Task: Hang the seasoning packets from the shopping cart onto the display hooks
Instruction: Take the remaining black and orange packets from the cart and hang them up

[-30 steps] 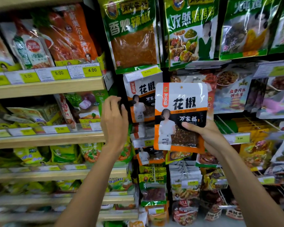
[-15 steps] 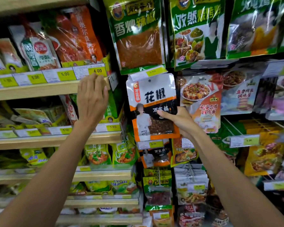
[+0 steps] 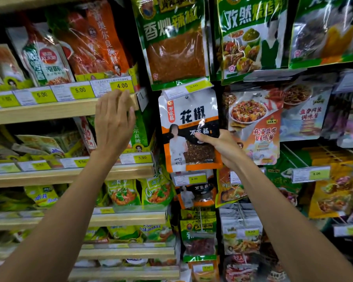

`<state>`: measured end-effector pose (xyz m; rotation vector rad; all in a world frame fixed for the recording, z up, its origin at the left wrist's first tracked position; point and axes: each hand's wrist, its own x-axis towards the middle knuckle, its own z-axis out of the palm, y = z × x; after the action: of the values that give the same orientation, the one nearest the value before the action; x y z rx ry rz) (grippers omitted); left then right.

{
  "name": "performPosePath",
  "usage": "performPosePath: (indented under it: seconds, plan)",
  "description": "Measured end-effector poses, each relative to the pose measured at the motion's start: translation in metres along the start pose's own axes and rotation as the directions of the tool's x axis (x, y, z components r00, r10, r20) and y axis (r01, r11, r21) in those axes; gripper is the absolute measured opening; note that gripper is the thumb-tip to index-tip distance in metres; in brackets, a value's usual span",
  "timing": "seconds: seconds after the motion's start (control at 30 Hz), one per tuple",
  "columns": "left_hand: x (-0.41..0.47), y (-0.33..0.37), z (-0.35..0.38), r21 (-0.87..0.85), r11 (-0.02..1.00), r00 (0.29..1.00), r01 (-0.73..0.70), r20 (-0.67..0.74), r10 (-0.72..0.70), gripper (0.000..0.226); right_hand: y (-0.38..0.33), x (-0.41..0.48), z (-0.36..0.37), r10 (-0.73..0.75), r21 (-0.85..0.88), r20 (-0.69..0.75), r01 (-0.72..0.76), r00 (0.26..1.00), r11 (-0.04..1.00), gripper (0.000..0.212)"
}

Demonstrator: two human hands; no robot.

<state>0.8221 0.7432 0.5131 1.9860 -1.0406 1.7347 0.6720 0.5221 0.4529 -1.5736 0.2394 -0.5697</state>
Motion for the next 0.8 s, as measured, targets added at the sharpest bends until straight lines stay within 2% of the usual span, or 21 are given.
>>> performPosePath:
  seconds: [0.07,0.2,0.4,0.6,0.7,0.8]
  plan:
    - [-0.001,0.001,0.0,-0.01,1.0,1.0,0.001,-0.008,-0.001,0.03,0.001,0.005,0.002,0.014,0.004,-0.03,-0.014,0.999,1.0,0.041]
    - [-0.001,0.001,0.0,-0.016,1.0,1.0,0.01,0.009,-0.01,0.032,-0.001,0.018,0.008,0.016,0.001,-0.08,-0.016,0.997,1.0,0.069]
    - [0.0,0.002,-0.004,-0.028,0.999,0.999,0.021,0.036,-0.02,0.031,0.006,0.035,0.013,-0.001,-0.024,-0.225,-0.005,0.974,1.0,0.043]
    - [0.0,0.004,-0.011,-0.066,0.997,0.995,0.043,0.091,-0.037,0.033,0.01,0.029,0.016,-0.072,-0.163,-0.31,0.022,0.948,0.986,0.041]
    - [0.0,0.008,-0.02,-0.079,0.996,0.998,0.032,0.065,-0.027,0.033,0.011,0.007,0.017,-0.154,-0.331,-0.334,0.037,0.93,0.943,0.044]
    - [-0.007,0.022,-0.028,-0.113,0.994,0.999,-0.008,0.03,0.011,0.028,0.009,-0.026,0.014,-0.209,-0.422,-0.403,0.022,0.891,0.906,0.045]
